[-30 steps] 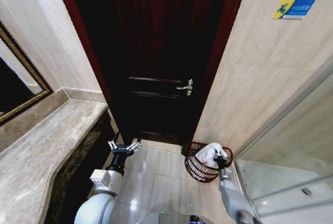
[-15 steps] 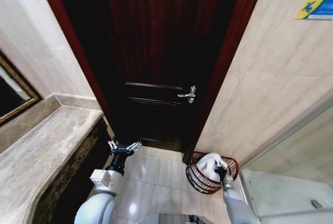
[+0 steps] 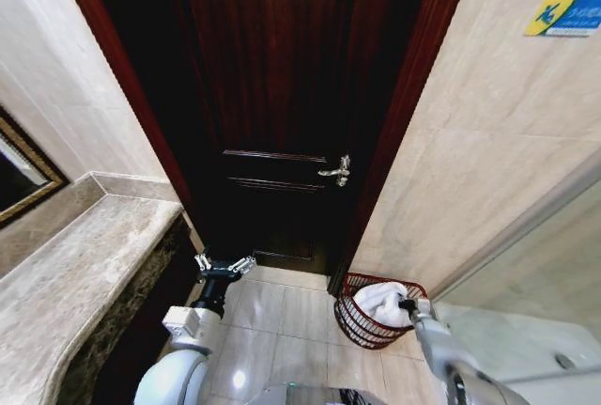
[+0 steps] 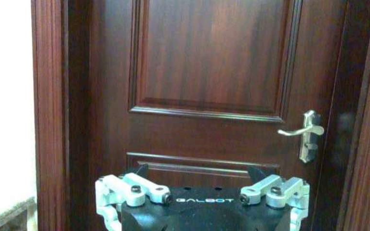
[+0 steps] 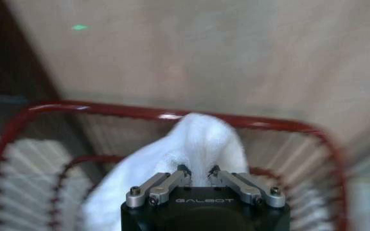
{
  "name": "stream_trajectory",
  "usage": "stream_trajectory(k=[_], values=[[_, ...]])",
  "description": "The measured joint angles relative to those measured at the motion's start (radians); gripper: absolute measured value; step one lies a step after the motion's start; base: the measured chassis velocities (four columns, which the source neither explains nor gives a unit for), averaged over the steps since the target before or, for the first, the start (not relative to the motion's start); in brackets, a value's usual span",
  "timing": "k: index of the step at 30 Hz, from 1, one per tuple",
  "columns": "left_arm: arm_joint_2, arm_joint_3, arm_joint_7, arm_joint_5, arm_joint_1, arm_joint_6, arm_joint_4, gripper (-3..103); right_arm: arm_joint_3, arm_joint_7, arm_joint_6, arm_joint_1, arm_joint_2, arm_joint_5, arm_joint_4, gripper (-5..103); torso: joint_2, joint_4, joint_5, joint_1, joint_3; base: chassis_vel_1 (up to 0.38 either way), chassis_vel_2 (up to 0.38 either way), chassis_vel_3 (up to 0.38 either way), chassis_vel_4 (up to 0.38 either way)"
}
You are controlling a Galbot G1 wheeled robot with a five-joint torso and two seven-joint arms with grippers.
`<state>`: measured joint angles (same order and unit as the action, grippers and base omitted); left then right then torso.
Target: Discard the used towel into the hamper.
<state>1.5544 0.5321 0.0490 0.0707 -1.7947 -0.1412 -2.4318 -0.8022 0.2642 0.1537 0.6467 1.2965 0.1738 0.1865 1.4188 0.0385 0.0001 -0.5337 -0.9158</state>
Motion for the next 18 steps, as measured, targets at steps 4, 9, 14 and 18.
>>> stream_trajectory(k=[4, 9, 14, 18], values=[[0.000, 0.000, 0.000, 0.000, 0.000, 0.000, 0.000, 100, 0.008, 0.009, -0.040, -0.017, 0.051, 0.049, -0.022, 11, 0.000, 0.0003, 0.0000, 0.000, 0.000, 0.000, 0.000, 0.000, 0.000], [0.000, 0.000, 0.000, 0.000, 0.000, 0.000, 0.000, 100, 0.015, 0.022, -0.042, -0.024, 0.061, 0.037, -0.035, 11, 0.000, 0.0001, -0.0006, 0.000, 0.000, 0.000, 0.000, 0.000, 0.000], [0.000, 0.000, 0.000, 0.000, 0.000, 0.000, 0.000, 100, 0.017, 0.005, -0.042, -0.019, 0.047, 0.025, -0.034, 11, 0.000, 0.0002, 0.0004, 0.000, 0.000, 0.000, 0.000, 0.000, 0.000], [0.000, 0.000, 0.000, 0.000, 0.000, 0.000, 0.000, 100, 0.011, -0.035, -0.045, -0.012, 0.011, 0.047, -0.049, 11, 0.000, -0.0001, -0.0004, 0.000, 0.000, 0.000, 0.000, 0.000, 0.000]])
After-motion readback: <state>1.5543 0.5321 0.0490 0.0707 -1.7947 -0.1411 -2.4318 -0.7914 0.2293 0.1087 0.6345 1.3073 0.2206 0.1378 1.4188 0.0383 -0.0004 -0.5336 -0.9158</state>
